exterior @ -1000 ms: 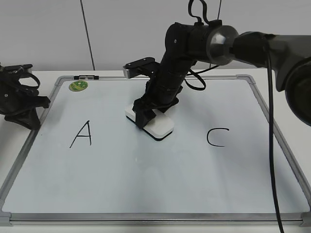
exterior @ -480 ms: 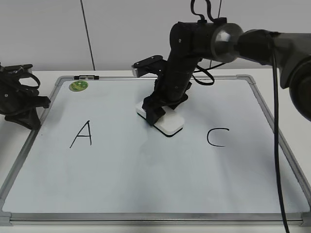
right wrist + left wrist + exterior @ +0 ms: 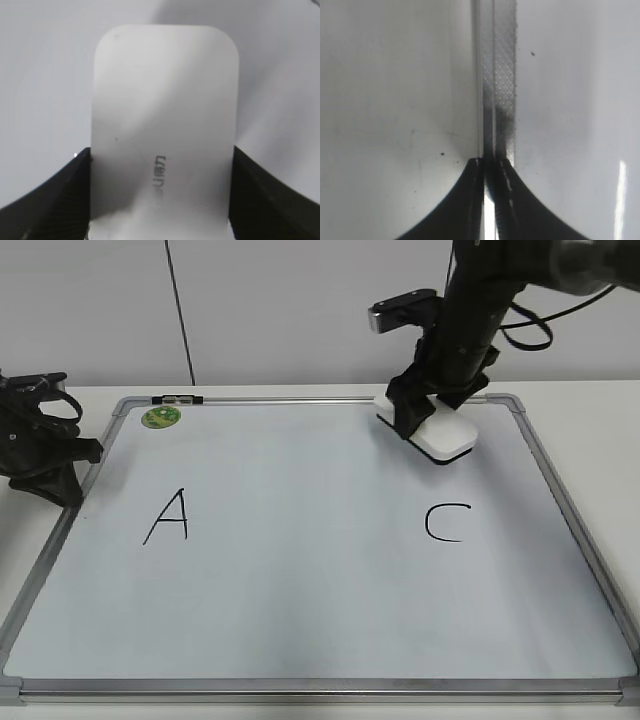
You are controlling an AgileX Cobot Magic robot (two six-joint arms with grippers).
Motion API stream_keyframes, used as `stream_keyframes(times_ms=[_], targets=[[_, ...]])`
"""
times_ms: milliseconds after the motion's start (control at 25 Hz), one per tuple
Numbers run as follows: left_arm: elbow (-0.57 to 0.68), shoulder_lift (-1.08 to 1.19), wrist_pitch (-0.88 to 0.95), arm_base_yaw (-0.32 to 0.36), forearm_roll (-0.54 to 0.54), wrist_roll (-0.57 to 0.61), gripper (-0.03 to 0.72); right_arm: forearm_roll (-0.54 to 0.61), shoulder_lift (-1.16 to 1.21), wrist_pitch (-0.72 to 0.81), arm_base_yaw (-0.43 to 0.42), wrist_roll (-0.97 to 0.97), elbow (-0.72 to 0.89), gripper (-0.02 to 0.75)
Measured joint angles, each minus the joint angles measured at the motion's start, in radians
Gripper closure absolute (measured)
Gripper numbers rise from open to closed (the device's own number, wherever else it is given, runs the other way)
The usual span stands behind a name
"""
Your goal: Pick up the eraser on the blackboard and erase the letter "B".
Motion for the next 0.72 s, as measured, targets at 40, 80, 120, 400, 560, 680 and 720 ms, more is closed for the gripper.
stream_keyframes(times_ms=[40, 80, 120, 400, 560, 680, 720], targets=[[0.000, 0.000, 0.000, 0.000, 0.000, 0.000, 0.644, 0.000, -0.011, 0.011, -0.014, 0.008, 0.000, 0.204], [0.000, 0.000, 0.000, 0.000, 0.000, 0.000, 0.644, 0.000, -0.021, 0.026, -0.030, 0.022, 0.000, 0.204], [0.000, 0.000, 0.000, 0.000, 0.000, 0.000, 0.644, 0.000, -0.035, 0.042, -0.047, 0.034, 0.000, 0.204], [0.000, 0.000, 0.000, 0.000, 0.000, 0.000, 0.644, -0.002, -0.159, 0.060, -0.155, 0.079, 0.128, 0.204], [0.000, 0.000, 0.000, 0.000, 0.000, 0.000, 0.644, -0.006, -0.275, -0.049, -0.204, 0.126, 0.342, 0.204], [0.000, 0.000, 0.000, 0.000, 0.000, 0.000, 0.644, -0.007, -0.364, -0.174, -0.220, 0.173, 0.522, 0.204], [0.000, 0.000, 0.000, 0.000, 0.000, 0.000, 0.644, -0.007, -0.385, -0.209, -0.223, 0.183, 0.572, 0.204]])
